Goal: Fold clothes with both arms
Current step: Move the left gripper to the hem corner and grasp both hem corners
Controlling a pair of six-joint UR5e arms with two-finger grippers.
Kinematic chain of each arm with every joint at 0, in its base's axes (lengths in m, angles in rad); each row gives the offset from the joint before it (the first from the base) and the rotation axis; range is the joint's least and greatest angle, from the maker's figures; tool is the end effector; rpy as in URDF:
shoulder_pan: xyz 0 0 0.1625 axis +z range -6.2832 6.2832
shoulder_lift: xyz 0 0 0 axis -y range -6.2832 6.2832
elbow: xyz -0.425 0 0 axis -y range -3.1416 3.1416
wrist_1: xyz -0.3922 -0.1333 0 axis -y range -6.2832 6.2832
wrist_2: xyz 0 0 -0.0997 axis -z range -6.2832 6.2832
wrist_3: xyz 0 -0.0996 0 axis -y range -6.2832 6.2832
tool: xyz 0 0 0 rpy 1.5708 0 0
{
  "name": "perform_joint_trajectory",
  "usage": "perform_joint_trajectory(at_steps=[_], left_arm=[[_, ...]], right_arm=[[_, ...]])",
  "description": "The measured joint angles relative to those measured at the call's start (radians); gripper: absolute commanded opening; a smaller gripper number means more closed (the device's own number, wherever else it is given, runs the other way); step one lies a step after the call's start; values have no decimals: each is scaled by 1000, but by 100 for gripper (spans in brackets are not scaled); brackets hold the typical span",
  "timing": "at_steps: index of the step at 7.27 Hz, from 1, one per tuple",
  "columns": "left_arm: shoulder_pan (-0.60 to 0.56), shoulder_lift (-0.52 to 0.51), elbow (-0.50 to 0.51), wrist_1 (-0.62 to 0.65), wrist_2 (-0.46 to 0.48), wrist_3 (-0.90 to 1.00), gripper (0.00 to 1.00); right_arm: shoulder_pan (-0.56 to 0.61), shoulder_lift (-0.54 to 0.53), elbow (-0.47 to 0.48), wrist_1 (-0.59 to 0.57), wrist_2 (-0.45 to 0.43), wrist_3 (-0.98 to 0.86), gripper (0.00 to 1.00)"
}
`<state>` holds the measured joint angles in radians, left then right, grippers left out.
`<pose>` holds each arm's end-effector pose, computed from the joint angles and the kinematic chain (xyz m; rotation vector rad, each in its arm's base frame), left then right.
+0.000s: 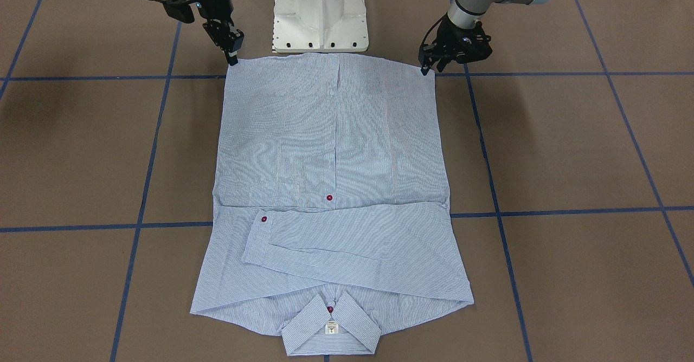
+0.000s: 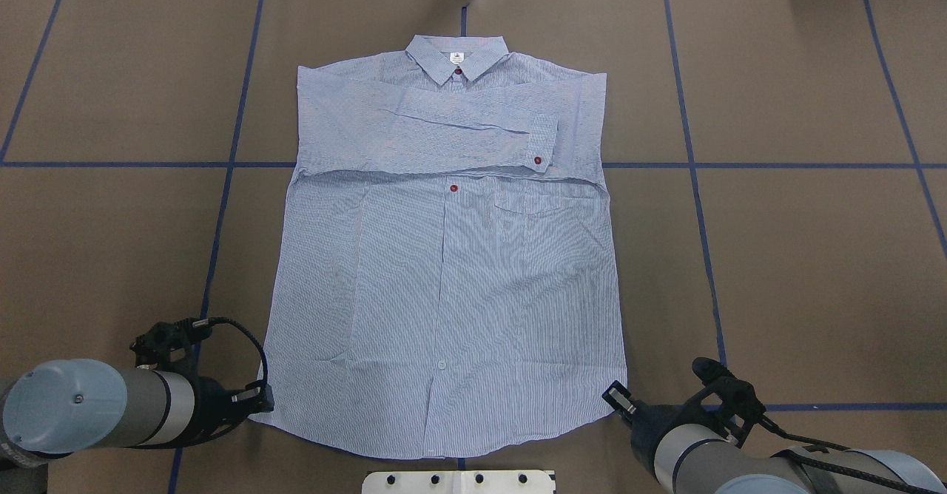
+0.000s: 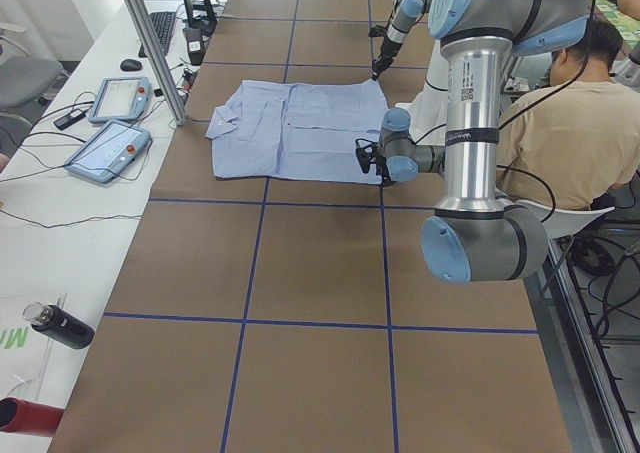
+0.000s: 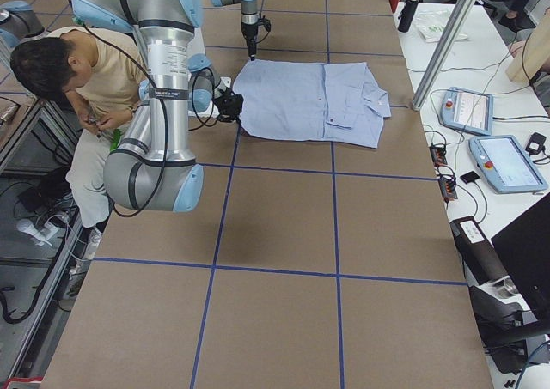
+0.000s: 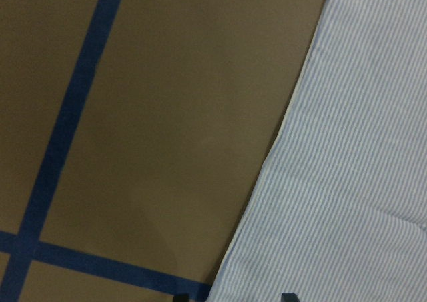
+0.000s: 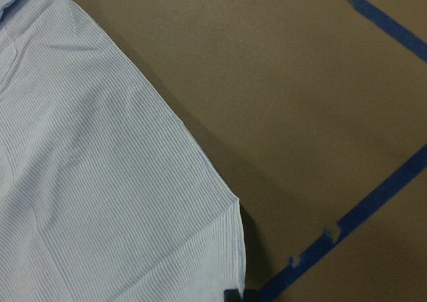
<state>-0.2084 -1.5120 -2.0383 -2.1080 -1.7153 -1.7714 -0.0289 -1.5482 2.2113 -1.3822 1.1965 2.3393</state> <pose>0.4383 -0.2143 0.4077 -0.1304 0.9487 -0.3091 -0.4588 -0.1565 0.3320 -0.0030 -0.9412 0.8454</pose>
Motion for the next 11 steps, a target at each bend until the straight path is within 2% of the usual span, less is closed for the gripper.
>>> perform_joint_trajectory(at_steps=[1,2,3,4,8,10,11], left_arm=[[2,-5,8,-1,-1,0,52],[2,-8,13,-1,-1,0,40],[3,-9,15,-1,-1,0,12],[3,-9,15,-1,-1,0,0],[4,-3,-9,1,-10,-6,0],[-6,18,-86,2,-48,-5,0],[-23,28,-125,2,-96,-5,0]], right_arm=[[1,-1,0,0,0,0,0],[1,-1,-1,0,0,0,0],[1,-1,-1,0,0,0,0],[1,-1,-1,0,0,0,0],[3,-1,7,0,0,0,0],[18,-6,49,-1,10,-1,0],[57,-11,71,-3,55,-4,0]])
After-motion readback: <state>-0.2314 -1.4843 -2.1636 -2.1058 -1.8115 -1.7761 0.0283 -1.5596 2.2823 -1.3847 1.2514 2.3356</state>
